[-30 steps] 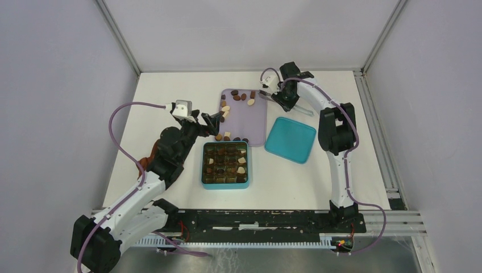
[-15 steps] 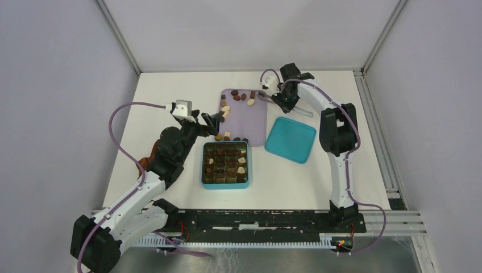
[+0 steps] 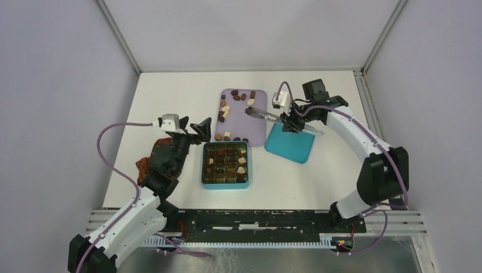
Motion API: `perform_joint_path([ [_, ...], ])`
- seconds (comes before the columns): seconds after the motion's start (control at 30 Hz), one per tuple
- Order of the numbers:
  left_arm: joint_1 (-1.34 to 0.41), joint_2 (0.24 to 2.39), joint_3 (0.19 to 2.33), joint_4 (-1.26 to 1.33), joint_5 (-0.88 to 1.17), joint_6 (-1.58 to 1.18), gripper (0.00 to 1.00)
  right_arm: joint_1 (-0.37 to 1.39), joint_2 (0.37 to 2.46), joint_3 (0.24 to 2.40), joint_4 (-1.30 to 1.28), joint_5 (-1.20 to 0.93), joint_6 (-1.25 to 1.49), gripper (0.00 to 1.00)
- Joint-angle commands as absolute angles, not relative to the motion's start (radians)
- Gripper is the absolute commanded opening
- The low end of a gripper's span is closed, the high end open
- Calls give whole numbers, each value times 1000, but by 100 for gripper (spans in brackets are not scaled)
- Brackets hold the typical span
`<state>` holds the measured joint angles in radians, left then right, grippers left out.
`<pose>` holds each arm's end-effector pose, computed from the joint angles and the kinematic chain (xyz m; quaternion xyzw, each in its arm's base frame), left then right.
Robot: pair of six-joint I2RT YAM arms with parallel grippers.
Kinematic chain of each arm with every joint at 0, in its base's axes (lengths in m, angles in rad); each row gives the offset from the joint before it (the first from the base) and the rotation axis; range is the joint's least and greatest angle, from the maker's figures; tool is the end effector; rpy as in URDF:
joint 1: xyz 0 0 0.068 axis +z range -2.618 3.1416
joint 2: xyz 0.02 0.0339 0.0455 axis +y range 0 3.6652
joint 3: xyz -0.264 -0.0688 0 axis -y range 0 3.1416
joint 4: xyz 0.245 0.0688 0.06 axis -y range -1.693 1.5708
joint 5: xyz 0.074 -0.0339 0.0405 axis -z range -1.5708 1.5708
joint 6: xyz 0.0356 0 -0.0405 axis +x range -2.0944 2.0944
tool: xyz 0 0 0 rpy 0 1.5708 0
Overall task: Pack the chocolate
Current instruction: Pick up the fake chocolate from the plate, then place the fake chocolate in the packing box.
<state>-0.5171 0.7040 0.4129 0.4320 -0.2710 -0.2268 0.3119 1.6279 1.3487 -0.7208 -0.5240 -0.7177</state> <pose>0.1594 -0.0797 0.2867 -0.0070 0.6575 -0.1894 0.7292 0.3217 0.1224 0.2790 -0.5198 0.7708 0.1886 0.3164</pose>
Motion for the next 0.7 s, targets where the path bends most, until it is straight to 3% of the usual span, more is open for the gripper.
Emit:
perform_joint_path([
  [0.0, -522, 660, 389, 518, -346, -243, 100, 316, 1452, 1176, -702, -831, -925, 0],
  [0.13, -521, 667, 396, 505, -353, -249, 100, 354, 1410, 1122, -770, -873, -1049, 0],
  [0.67, -522, 729, 446, 464, -354, -252, 100, 672, 1549, 1107, -800, -544, -1086, 3],
])
